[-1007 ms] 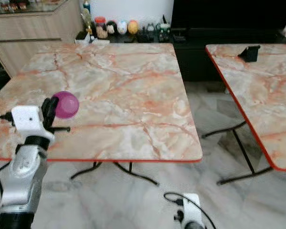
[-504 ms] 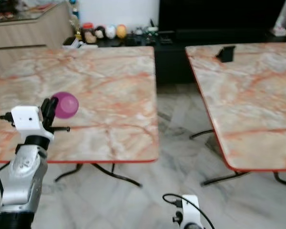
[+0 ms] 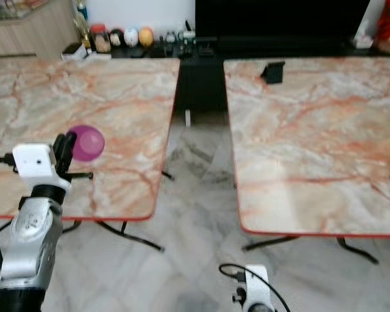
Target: Setting the table
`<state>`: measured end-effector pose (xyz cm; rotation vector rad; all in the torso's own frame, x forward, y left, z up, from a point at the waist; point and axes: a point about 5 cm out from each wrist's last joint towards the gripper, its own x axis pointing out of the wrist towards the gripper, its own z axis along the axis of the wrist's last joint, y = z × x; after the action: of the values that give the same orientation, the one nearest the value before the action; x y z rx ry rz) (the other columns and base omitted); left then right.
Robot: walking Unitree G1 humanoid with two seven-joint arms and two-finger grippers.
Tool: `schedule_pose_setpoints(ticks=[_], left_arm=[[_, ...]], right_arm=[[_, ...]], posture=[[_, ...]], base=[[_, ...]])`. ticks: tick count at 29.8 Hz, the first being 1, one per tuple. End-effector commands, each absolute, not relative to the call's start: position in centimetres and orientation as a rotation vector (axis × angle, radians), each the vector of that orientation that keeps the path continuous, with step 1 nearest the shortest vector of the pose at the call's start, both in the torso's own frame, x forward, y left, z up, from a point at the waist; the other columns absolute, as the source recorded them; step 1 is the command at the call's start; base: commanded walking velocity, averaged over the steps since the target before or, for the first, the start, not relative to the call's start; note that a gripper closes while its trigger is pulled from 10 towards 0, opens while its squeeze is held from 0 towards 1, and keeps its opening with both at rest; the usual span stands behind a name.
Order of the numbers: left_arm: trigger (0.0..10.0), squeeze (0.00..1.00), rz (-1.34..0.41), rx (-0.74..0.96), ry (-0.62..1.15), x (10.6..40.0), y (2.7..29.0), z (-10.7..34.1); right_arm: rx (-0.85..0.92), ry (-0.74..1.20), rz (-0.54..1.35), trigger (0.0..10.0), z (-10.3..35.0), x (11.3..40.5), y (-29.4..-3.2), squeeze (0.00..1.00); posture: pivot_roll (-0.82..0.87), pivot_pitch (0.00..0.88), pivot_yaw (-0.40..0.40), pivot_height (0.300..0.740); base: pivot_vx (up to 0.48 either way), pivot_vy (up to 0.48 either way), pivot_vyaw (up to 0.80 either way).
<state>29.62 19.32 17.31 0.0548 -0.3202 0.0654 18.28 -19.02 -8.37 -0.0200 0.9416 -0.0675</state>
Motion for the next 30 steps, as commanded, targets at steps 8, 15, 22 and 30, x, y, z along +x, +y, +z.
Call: schedule_pose_setpoints(ticks=[8, 15, 22, 30], left_arm=[[10.0, 0.0, 0.08, 0.062, -0.352, 29.85, 19.65, 18.22], [10.0, 0.0, 0.076, 0.054, -0.353, 29.94, 19.39, 18.23], [10.0, 0.0, 0.075, 0.059, -0.348, 29.86, 19.6, 18.14], [10.0, 0.0, 0.073, 0.068, -0.339, 29.67, 19.7, 17.87]], right_arm=[[-0.018, 0.932, -0.073, 10.0, -8.24, 18.53, -19.06, 0.0], [-0.017, 0.931, -0.074, 10.0, -8.21, 18.59, -19.08, 0.0], [-0.018, 0.931, -0.072, 10.0, -8.2, 18.62, -19.03, 0.0], [-0.019, 0.931, -0.073, 10.0, -8.19, 18.64, -19.06, 0.0]], posture=[[-0.04, 0.0, 0.027, 0.74], [-0.04, 0.0, 0.028, 0.74], [-0.04, 0.0, 0.03, 0.74], [-0.03, 0.0, 0.027, 0.74]], base=[[0.0, -0.473, 0.0], [0.0, -0.472, 0.0], [0.0, -0.472, 0.0], [0.0, -0.472, 0.0]])
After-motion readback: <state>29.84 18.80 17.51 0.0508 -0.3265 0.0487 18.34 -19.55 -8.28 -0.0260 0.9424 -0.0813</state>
